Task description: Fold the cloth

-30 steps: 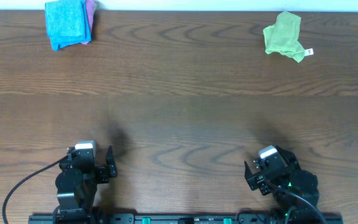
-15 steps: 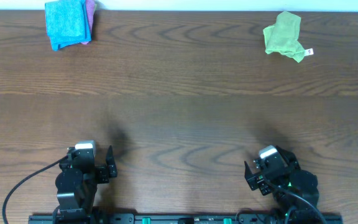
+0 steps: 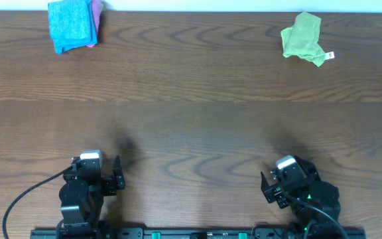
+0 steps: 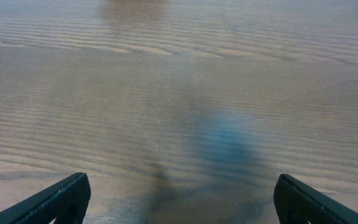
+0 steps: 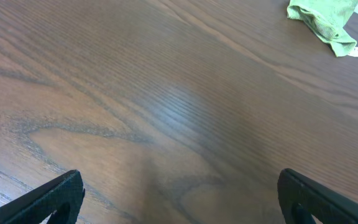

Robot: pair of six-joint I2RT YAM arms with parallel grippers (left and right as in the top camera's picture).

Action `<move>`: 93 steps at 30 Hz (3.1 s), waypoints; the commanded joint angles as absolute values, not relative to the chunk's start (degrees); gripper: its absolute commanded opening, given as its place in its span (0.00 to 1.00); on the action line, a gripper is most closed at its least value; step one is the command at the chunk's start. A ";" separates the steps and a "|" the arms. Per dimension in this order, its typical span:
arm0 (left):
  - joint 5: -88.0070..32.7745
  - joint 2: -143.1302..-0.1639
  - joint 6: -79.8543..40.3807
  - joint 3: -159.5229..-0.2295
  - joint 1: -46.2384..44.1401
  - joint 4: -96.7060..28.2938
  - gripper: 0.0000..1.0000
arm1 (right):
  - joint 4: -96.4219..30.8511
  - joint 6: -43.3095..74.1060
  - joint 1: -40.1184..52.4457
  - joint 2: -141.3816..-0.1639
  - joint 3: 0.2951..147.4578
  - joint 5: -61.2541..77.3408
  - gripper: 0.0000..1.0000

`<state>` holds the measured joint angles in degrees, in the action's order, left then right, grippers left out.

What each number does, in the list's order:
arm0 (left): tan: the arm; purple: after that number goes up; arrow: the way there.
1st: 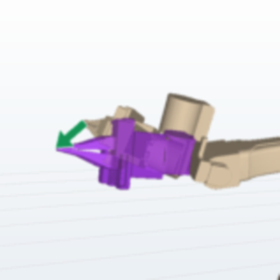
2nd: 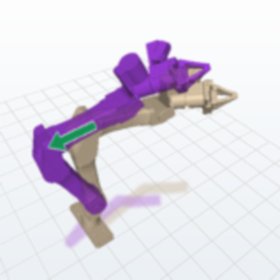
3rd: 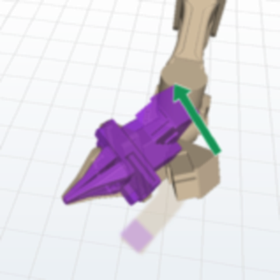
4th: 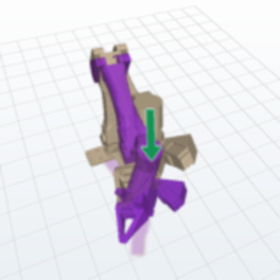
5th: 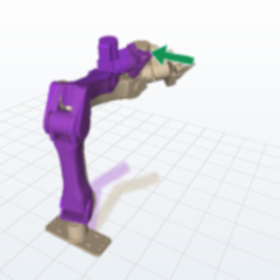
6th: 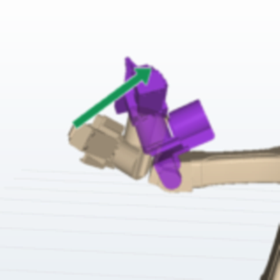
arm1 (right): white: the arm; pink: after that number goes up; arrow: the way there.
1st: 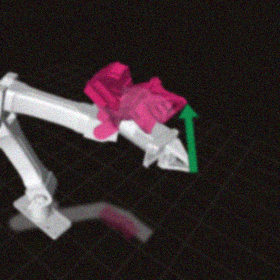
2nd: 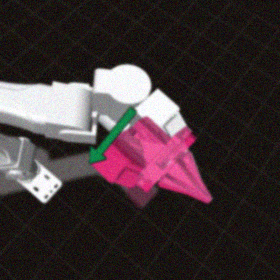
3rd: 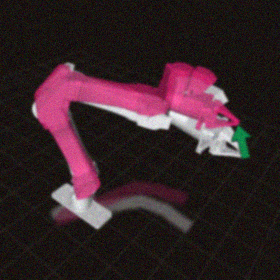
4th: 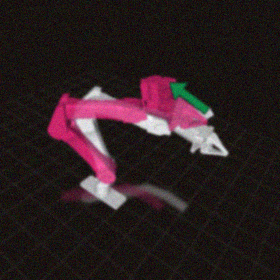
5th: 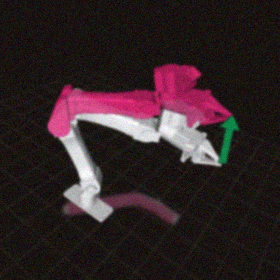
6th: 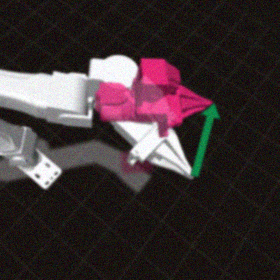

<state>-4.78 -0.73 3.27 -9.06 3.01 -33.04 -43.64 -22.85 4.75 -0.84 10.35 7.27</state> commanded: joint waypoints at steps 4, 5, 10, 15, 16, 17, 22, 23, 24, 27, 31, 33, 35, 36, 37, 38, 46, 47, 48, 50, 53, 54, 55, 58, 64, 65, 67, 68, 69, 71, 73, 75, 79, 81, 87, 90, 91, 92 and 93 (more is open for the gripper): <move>-5.61 -0.23 3.86 -8.71 3.36 -33.10 0.95 | -43.51 -23.20 4.21 -0.32 9.54 7.94 0.99; -5.58 -0.23 3.86 -8.71 3.36 -33.10 0.95 | -43.51 -23.20 4.21 -0.32 9.54 7.94 0.99; -5.58 -0.23 3.86 -8.71 3.36 -33.10 0.95 | -43.51 -23.20 4.21 -0.32 9.54 7.94 0.99; -5.58 -0.23 3.86 -8.71 3.36 -33.10 0.95 | -43.51 -23.20 4.21 -0.32 9.54 7.94 0.99; -5.58 -0.23 3.86 -8.71 3.36 -33.10 0.95 | -43.48 -23.20 4.21 -0.32 9.54 7.94 0.99; -5.58 -0.23 3.86 -8.71 3.36 -33.10 0.95 | -43.51 -23.20 4.21 -0.32 9.54 7.94 0.99; -5.58 -0.23 3.86 -8.71 3.36 -33.10 0.95 | -38.54 -27.07 4.21 -0.32 9.52 7.73 0.99; -5.61 -0.23 3.86 -8.71 3.36 -33.10 0.95 | -35.05 -27.03 4.21 -0.32 9.52 8.49 0.99; -5.58 -0.23 3.86 -8.71 3.36 -33.10 0.95 | -30.15 -25.98 4.21 -0.32 9.54 10.31 0.99; -5.58 -0.23 3.86 -8.71 3.36 -33.10 0.95 | -13.58 -10.83 4.21 -0.32 9.54 14.04 0.99; -5.58 -0.23 3.86 -8.71 3.36 -33.10 0.95 | -2.13 0.36 4.14 -0.32 9.54 5.78 0.99; -5.58 -0.23 3.86 -8.71 3.36 -33.10 0.95 | 2.83 3.18 4.14 -0.34 9.54 -0.80 0.99; -5.58 -0.23 3.86 -8.71 3.36 -33.10 0.95 | 3.90 5.37 4.14 -0.54 9.52 -5.74 0.99; -5.58 -0.23 3.86 -8.71 3.36 -33.10 0.95 | 3.70 6.79 4.14 -0.93 9.52 -8.58 0.99; -5.58 -0.23 3.86 -8.71 3.36 -33.10 0.95 | 3.49 7.90 4.14 -1.74 9.52 -11.11 0.99; -5.58 -0.23 3.86 -8.71 3.36 -33.10 0.95 | 3.68 9.72 4.14 -3.38 9.52 -13.74 0.99; -5.58 -0.23 3.86 -8.71 3.36 -33.10 0.95 | 14.41 15.86 0.67 -28.08 14.17 -12.80 0.99; -5.58 -0.23 3.86 -8.71 3.36 -33.10 0.95 | 14.66 15.86 -0.23 -32.25 16.36 -11.49 0.99; -5.58 -0.23 3.86 -8.71 3.36 -33.10 0.95 | 14.52 15.81 -1.37 -36.99 19.31 -10.22 0.99; -5.58 -0.23 3.86 -8.71 3.36 -33.10 0.95 | 14.37 15.79 -3.73 -46.46 25.80 -7.75 0.99; -5.58 -0.23 3.86 -8.71 3.36 -33.10 0.95 | 14.37 14.11 -6.26 -56.97 33.69 -4.78 0.99; -5.58 -0.23 3.86 -8.71 3.36 -33.10 0.95 | 14.35 13.50 -7.16 -60.86 36.73 -3.60 0.99; -5.58 -0.23 3.86 -8.71 3.36 -33.10 0.95 | 14.35 12.93 -8.03 -64.97 39.86 -2.44 0.99; -5.58 -0.23 3.86 -8.71 3.36 -33.10 0.95 | 12.84 12.58 -10.74 -77.78 50.33 0.75 0.99; -5.61 -0.23 3.86 -8.71 3.36 -33.10 0.95 | 4.58 12.64 -15.20 -98.83 70.67 8.45 0.99; -5.61 -0.23 3.86 -8.71 3.36 -33.10 0.95 | 2.61 12.80 -15.68 -101.56 73.82 9.98 0.99; -5.58 -0.23 3.86 -8.71 3.36 -33.10 0.95 | -1.02 12.91 -16.23 -105.86 78.96 13.23 0.99; -5.58 -0.23 3.86 -8.71 3.36 -33.10 0.96 | -2.44 12.88 -16.32 -107.68 81.10 15.46 0.99; -5.58 -0.23 3.86 -8.71 3.36 -33.10 0.95 | -3.09 12.86 -16.32 -109.01 82.43 17.56 0.99; -5.58 -0.23 3.86 -8.71 3.36 -33.10 0.95 | -3.22 12.84 -16.32 -110.00 82.91 20.53 0.99; -5.58 -0.23 3.86 -8.71 3.36 -33.10 0.95 | -4.93 12.88 -16.32 -110.08 82.76 21.71 0.99; -5.61 -0.23 3.86 -8.71 3.36 -33.10 0.95 | -6.37 14.46 -16.32 -110.06 82.76 25.67 0.99; -5.58 -0.23 3.86 -8.71 3.36 -33.10 0.96 | -4.71 18.39 -16.19 -110.06 82.76 33.85 0.99; -5.58 -0.23 3.86 -8.71 3.36 -33.10 0.95 | -3.09 19.33 -15.66 -110.06 82.76 33.30 0.99; -5.58 -0.23 3.86 -8.71 3.36 -33.10 0.95 | -3.22 27.75 -14.98 -113.03 83.55 23.35 0.99; -5.58 -0.23 3.86 -8.71 3.36 -33.10 0.95 | -3.25 30.26 -15.38 -117.05 86.06 24.47 0.99; -5.58 -0.23 3.86 -8.71 3.36 -33.10 0.95 | -3.33 30.68 -15.42 -118.61 87.33 25.47 0.99; -5.61 -0.23 3.86 -8.71 3.36 -33.10 0.95 | -3.55 30.79 -15.42 -119.74 88.33 25.98 0.99; -5.58 -0.23 3.86 -8.71 3.36 -33.10 0.96 | -4.47 31.22 -15.42 -121.38 90.04 25.96 0.99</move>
